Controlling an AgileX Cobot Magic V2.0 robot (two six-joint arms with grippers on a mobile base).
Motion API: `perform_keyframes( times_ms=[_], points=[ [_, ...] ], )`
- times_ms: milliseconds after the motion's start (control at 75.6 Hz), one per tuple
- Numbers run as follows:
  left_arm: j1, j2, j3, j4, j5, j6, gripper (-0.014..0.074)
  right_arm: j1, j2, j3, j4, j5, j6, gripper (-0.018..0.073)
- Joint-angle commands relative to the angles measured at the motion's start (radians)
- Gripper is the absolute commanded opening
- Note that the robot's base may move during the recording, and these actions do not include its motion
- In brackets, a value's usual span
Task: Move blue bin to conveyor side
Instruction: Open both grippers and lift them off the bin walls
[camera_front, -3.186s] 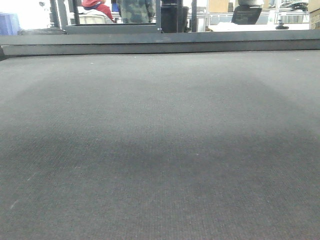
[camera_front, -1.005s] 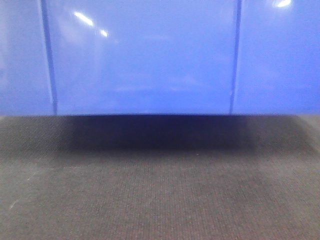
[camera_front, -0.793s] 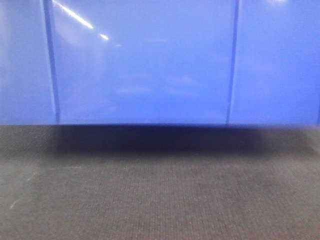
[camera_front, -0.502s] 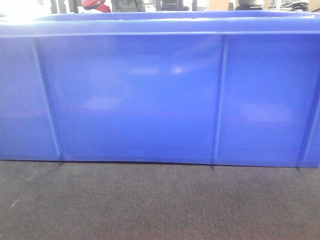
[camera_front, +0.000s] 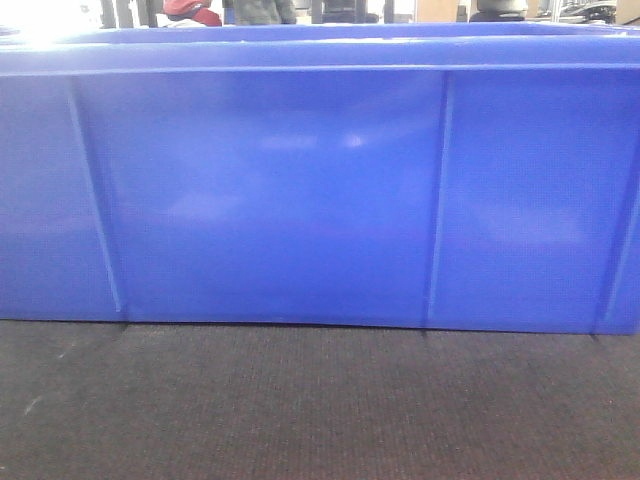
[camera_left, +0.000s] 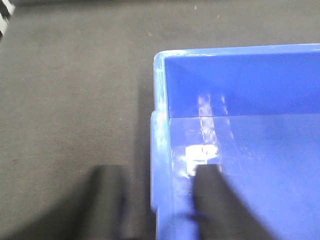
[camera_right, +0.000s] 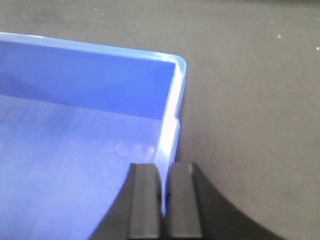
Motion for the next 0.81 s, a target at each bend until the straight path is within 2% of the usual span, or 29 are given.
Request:
perform_keyframes(
  times_ms=[0, 66, 185, 397, 542, 793],
  points=[
    [-0.001, -0.094, 0.112, 0.004, -0.078, 0.004, 0.0048, 0.002, -0.093, 0.111, -0.004, -0.075, 0.001, -0.0069],
    [-0.001, -0.155, 0.204, 0.006, -0.123, 0.004, -0.0039, 0.002, -0.172, 0.210, -0.004, -0.127, 0.001, -0.0067],
    [-0.001, -0.289, 0.387, 0.006, -0.224, 0.004, -0.0007, 0.002, -0.310, 0.407, -0.004, -0.234, 0.001, -0.0067],
    [-0.001, -0.540, 0.728, 0.006, -0.427, 0.004, -0.0006, 0.002, -0.560, 0.745, -0.017, -0.436, 0.001, -0.0067],
    [-0.001, -0.747, 0.930, 0.006, -0.531, 0.004, -0.0006, 0.002, -0.730, 0.915, -0.017, -0.495, 0.001, -0.0067],
    [-0.001, -1.060, 1.097, 0.003, -0.547, 0.004, -0.0006, 0.002, -1.060, 1.059, -0.017, -0.520, 0.001, -0.0067]
  ],
)
